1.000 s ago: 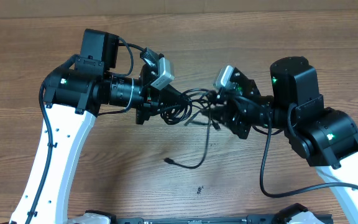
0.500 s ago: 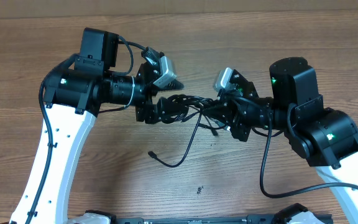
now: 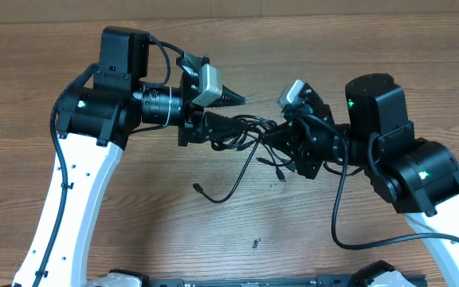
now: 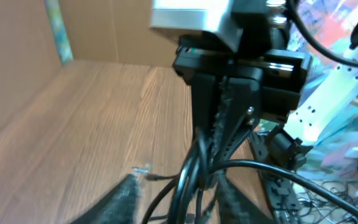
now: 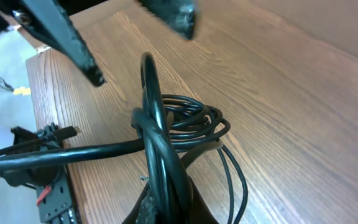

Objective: Untangle cables

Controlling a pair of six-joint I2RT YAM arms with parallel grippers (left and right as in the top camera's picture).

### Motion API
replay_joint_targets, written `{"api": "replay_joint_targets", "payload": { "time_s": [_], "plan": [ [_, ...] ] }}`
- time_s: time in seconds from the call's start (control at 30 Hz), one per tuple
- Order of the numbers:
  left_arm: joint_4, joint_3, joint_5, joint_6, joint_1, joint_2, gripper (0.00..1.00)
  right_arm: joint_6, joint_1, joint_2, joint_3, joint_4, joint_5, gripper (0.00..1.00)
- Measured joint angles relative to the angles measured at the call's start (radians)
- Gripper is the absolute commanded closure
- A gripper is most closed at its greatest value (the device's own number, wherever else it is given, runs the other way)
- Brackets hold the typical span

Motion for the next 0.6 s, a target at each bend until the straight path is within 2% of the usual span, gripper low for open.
{"api": "replay_joint_targets", "payload": {
  "time_s": [0.07, 0.13, 0.17, 0.23, 0.4, 0.53, 0.6],
  "plan": [
    [0.008, 0.000, 0.006, 0.015, 0.000, 0.000, 0.70, 0.042, 0.000, 0.000, 0.000, 0.007, 0.005, 0.96],
    [0.011, 0.000, 0.009, 0.025, 0.000, 0.000, 0.70, 0.079, 0.000, 0.000, 0.000, 0.010, 0.008, 0.96],
    [0.011, 0.000, 0.014, 0.030, 0.000, 0.000, 0.63, 0.100, 0.000, 0.000, 0.000, 0.014, 0.009, 0.96],
    [0.011, 0.000, 0.026, 0.034, 0.000, 0.000, 0.38, 0.140, 0.000, 0.000, 0.000, 0.025, 0.011, 0.96],
    [-0.018, 0.000, 0.031, 0.048, 0.000, 0.000, 0.16, 0.197, 0.000, 0.000, 0.000, 0.046, 0.035, 0.96],
    [-0.031, 0.000, 0.031, 0.050, 0.000, 0.000, 0.18, 0.248, 0.001, 0.000, 0.000, 0.049, 0.124, 0.96],
    [-0.031, 0.000, 0.031, 0.050, 0.000, 0.000, 0.25, 0.262, 0.001, 0.000, 0.000, 0.055, 0.146, 0.96]
  ]
}}
